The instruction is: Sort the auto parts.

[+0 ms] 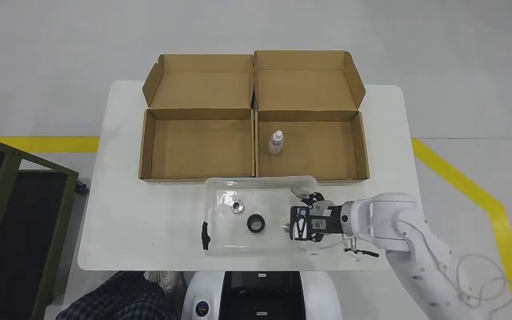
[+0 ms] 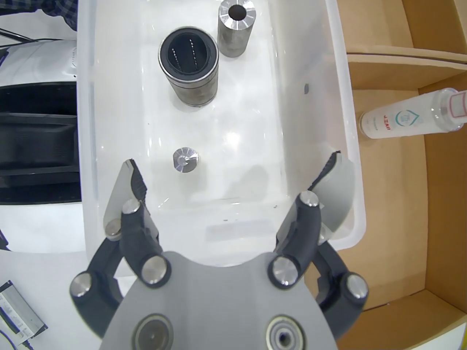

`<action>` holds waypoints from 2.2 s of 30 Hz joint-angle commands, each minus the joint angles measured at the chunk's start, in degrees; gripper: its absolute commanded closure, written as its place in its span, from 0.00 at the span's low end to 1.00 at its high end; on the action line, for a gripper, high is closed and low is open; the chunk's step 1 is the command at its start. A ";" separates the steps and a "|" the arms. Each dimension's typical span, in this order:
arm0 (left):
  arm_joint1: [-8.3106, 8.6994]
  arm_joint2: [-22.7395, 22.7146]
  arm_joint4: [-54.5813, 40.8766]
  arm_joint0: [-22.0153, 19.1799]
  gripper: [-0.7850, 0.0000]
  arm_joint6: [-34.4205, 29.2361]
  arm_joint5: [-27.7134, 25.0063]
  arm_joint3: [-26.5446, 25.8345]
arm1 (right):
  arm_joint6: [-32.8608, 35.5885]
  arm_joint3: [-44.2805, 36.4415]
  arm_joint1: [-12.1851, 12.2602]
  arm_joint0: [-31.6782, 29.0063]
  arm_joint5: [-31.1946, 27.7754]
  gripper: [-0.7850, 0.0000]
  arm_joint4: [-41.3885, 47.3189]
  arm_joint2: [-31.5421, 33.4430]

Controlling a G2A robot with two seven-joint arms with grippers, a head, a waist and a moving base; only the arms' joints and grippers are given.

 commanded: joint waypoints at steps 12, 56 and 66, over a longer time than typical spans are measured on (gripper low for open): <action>0.00 0.00 0.00 0.00 0.00 0.00 0.00 0.00 | 1.25 0.61 1.29 1.38 0.00 0.27 -0.74 -3.60; 0.00 0.00 0.00 0.00 0.00 0.00 0.00 0.00 | 4.17 6.02 4.36 12.36 2.44 1.00 0.90 -18.64; 0.00 0.00 0.00 0.00 0.00 0.00 0.00 0.00 | 3.57 -0.69 5.50 11.64 4.70 1.00 2.00 -14.90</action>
